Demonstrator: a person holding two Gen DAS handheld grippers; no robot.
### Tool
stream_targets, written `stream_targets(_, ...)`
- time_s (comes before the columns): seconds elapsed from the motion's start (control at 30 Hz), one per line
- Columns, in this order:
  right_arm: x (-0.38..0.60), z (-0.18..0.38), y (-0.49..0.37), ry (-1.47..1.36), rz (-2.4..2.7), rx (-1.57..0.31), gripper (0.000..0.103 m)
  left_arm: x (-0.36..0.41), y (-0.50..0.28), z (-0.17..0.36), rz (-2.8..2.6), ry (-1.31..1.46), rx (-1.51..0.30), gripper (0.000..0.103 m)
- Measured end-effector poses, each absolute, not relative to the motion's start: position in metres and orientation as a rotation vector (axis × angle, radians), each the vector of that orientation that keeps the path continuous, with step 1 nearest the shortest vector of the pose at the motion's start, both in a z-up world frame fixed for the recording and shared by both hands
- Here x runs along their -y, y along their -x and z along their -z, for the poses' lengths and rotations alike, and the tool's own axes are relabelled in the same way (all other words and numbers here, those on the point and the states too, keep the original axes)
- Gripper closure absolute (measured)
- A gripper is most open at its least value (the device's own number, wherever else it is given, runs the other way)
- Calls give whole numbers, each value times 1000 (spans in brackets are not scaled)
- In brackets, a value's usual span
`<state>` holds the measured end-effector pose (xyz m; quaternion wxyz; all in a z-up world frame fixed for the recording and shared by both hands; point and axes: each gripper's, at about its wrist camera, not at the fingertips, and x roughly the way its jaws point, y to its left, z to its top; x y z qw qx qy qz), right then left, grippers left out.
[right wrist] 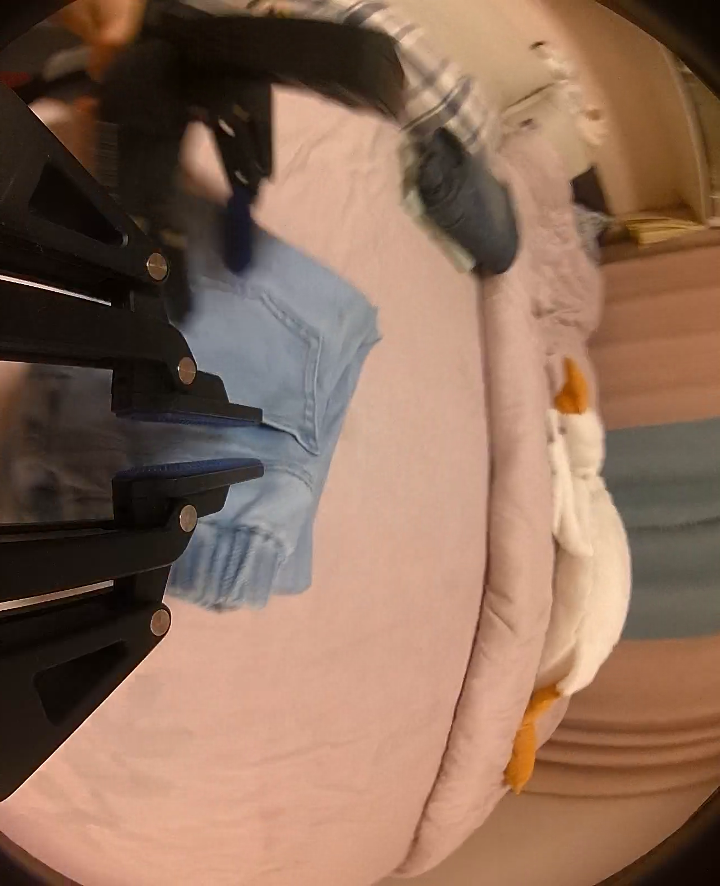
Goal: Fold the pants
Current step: 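Lay the waistband over the jeans with the right tool while the left tool presses the pocket, then open both tools and lift them off the folded jeans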
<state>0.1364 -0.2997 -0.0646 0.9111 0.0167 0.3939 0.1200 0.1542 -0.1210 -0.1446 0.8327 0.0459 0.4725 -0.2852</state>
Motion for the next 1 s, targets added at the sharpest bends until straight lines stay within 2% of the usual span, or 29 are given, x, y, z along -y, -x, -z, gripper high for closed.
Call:
stream_targets(0.03,296,77,-150,-10,-218,-874,91,120,-151,146,605,-99,-979,47)
stream_targets(0.07,303,86,-150,-9,-210,-915,95,120,-152,146,609,-95,-981,47)
stream_targets(0.23,317,87,-152,-107,-198,-942,99,116,-161,140,621,-48,-1013,47)
stream_targets(0.43,306,66,-108,-95,-293,-864,95,98,-144,126,586,6,-980,45)
stream_targets(0.57,294,96,-96,-19,-268,-957,94,99,-136,136,573,-14,-979,45)
stream_targets(0.63,291,108,-86,-17,-247,-909,94,107,-132,140,560,-80,-958,45)
stream_targets(0.83,301,99,-85,-136,-226,-918,94,96,-127,134,533,-42,-948,45)
stream_targets(0.9,309,92,-71,-223,-246,-889,86,87,-120,129,526,-18,-931,42)
stream_targets(0.93,315,89,-63,-274,-262,-874,75,82,-115,126,517,-5,-925,39)
stream_targets(0.97,317,88,-56,-314,-266,-864,58,76,-111,124,494,4,-921,31)
stream_targets(1.0,324,87,-48,-358,-259,-853,53,69,-107,122,480,23,-916,29)
